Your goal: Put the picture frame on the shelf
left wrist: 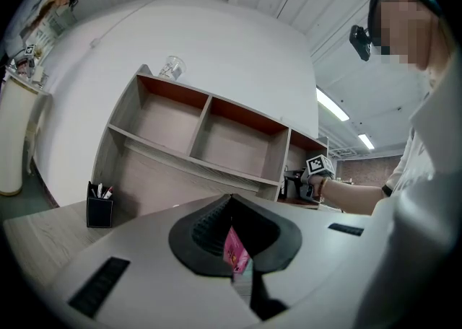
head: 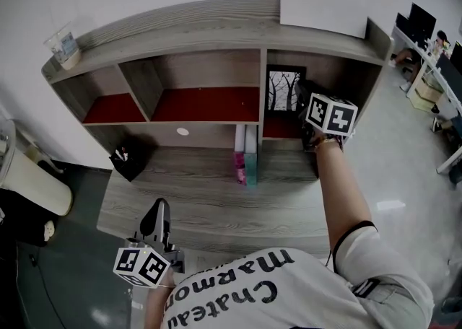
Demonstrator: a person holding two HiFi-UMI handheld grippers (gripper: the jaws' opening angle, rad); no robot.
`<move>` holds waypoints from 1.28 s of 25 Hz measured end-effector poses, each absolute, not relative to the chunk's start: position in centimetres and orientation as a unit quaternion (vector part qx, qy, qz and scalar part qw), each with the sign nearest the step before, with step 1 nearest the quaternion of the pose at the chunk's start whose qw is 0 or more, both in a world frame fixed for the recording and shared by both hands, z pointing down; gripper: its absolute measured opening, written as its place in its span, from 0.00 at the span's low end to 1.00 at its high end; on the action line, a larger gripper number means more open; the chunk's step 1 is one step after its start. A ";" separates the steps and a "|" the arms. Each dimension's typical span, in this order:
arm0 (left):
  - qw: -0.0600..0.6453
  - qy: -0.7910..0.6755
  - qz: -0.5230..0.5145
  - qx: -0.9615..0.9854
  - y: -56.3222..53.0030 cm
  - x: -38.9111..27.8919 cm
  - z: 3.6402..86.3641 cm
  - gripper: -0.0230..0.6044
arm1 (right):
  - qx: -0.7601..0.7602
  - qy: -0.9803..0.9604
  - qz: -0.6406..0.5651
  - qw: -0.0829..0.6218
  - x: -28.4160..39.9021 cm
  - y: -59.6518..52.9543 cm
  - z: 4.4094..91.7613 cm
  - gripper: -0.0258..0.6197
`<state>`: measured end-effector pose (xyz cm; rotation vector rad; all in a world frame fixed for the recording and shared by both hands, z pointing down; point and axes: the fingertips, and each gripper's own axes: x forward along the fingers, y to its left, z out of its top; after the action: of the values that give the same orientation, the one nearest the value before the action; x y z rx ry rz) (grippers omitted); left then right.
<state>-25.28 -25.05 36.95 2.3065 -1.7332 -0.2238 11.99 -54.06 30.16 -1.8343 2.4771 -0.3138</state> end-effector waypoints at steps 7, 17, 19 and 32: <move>0.115 -0.588 -0.087 0.796 -23.4 -26.0 36.2 0.06 | -0.602 0.791 -0.103 0.034 12.5 -51.8 29.3 0.28; 0.126 -0.550 -0.084 0.821 -17.6 -25.8 36.1 0.06 | -0.603 0.784 -0.145 0.030 11.5 -42.2 32.1 0.24; 0.128 -0.538 -0.082 0.829 -16.4 -25.5 36.2 0.06 | -0.602 0.782 -0.157 0.030 11.1 -39.7 33.2 0.23; 0.122 -0.440 -0.064 0.888 -9.1 -19.8 37.1 0.06 | -0.565 0.814 -0.136 -0.012 4.7 -20.6 36.7 0.19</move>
<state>-19.77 -9.08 37.14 2.5913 -1.2833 -0.1878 4.69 -20.57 36.71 -1.7892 2.5761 -0.4297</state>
